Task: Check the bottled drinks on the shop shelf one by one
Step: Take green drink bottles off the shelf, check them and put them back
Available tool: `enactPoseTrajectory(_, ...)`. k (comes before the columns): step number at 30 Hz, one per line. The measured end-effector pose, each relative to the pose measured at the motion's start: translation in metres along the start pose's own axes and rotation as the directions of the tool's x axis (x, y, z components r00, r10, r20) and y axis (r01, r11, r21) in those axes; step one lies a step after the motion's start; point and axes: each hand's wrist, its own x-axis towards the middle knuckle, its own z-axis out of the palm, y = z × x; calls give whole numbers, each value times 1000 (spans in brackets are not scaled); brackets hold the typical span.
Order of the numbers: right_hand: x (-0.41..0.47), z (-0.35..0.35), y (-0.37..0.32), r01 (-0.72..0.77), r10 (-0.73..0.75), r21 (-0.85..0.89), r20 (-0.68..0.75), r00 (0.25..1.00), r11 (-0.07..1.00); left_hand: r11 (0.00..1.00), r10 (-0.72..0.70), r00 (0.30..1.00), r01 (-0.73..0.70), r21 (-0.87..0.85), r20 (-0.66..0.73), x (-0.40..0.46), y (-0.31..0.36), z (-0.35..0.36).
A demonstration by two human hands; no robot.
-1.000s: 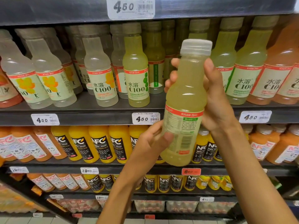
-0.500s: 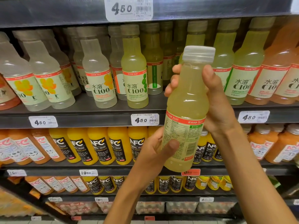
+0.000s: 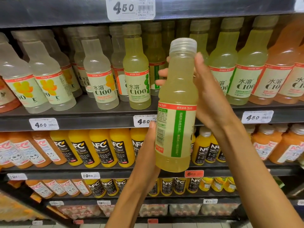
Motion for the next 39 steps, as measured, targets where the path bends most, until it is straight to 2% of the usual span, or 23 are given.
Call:
enactPoseTrajectory(3,2,5,-1,-13,9,104,41,999,994,1000,-18,999,18,0,50,1,-2,-2)
enactPoseTrajectory(5,3,6,-5,3,-8,126,40,999,992,998,13,1000,-12,62,-10,1,0,-4)
enactPoseTrajectory(8,3,8,-11,67,-67,56,-2,998,996,971,152,982,-127,204,-113,4,6,-4)
enactPoseTrajectory(12,7,12,-12,85,-93,-78,-107,990,993,919,291,953,-253,302,-87,8,10,5)
enactPoseTrajectory(16,10,12,-13,33,-45,-123,-94,995,992,942,252,964,-223,252,-86,14,11,3)
enactPoseTrajectory(21,14,8,-14,53,-63,-143,-69,996,988,992,89,996,-86,90,-32,19,12,-3)
enactPoseTrajectory(23,17,8,-13,62,-69,-133,-47,997,989,992,94,996,-94,79,-6,23,11,-2)
enactPoseTrajectory(26,22,9,-18,95,-102,-109,-64,993,990,982,160,987,-159,99,-9,33,16,-3)
enactPoseTrajectory(30,28,9,-25,154,-162,-80,-111,981,985,925,350,924,-315,214,-153,46,19,-9)
enactPoseTrajectory(35,35,11,-26,167,-185,-143,-129,974,976,822,436,889,-330,465,-139,60,14,-7)
enactPoseTrajectory(39,34,7,-18,149,-177,-207,-124,976,967,825,450,878,-338,453,-163,61,6,-11)
